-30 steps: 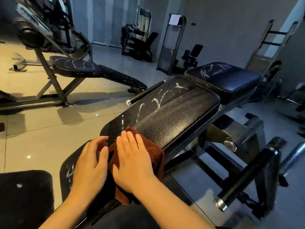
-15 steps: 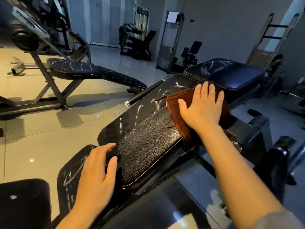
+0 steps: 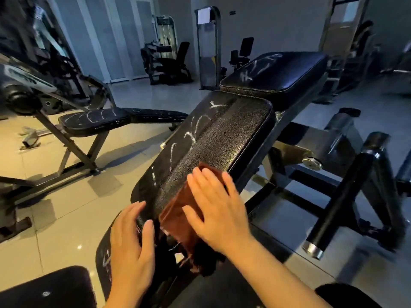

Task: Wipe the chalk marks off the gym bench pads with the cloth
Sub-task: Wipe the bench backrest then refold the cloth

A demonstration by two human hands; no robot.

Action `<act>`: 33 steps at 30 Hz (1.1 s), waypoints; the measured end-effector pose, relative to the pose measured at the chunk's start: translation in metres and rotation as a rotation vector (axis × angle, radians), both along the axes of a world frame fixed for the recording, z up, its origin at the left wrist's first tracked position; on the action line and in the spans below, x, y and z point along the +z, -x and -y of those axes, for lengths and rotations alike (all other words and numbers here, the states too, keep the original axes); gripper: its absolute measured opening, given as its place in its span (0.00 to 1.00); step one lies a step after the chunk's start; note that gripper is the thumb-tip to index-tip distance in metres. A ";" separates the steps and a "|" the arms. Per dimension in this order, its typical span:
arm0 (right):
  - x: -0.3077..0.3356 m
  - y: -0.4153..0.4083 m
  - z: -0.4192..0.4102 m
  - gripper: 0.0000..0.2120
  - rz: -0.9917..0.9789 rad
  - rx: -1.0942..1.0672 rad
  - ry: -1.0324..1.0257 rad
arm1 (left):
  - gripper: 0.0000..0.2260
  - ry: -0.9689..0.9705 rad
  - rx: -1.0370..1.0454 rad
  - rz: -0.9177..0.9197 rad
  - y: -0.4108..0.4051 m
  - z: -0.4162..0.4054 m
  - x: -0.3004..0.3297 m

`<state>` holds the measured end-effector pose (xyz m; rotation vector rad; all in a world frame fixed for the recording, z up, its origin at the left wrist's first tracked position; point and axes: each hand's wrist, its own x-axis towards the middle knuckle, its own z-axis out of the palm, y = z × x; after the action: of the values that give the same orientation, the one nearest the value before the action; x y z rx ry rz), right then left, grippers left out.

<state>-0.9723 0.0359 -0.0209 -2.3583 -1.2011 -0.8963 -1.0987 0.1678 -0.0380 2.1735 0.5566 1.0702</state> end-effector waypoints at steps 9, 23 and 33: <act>0.089 -0.132 0.017 0.34 -0.265 -0.147 -0.730 | 0.27 -0.157 0.059 0.019 -0.055 0.026 -0.009; -0.006 -0.019 -0.031 0.38 -0.477 0.011 -0.955 | 0.21 -0.086 -0.002 0.077 -0.053 0.022 -0.018; 0.078 -0.110 -0.004 0.37 -0.378 -0.111 -1.055 | 0.21 -0.081 0.006 0.112 -0.057 0.025 -0.020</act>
<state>-0.8619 0.0399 0.0572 -1.5983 -0.2874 -0.7793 -1.0419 0.1433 -0.0582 2.1663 0.4768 1.2292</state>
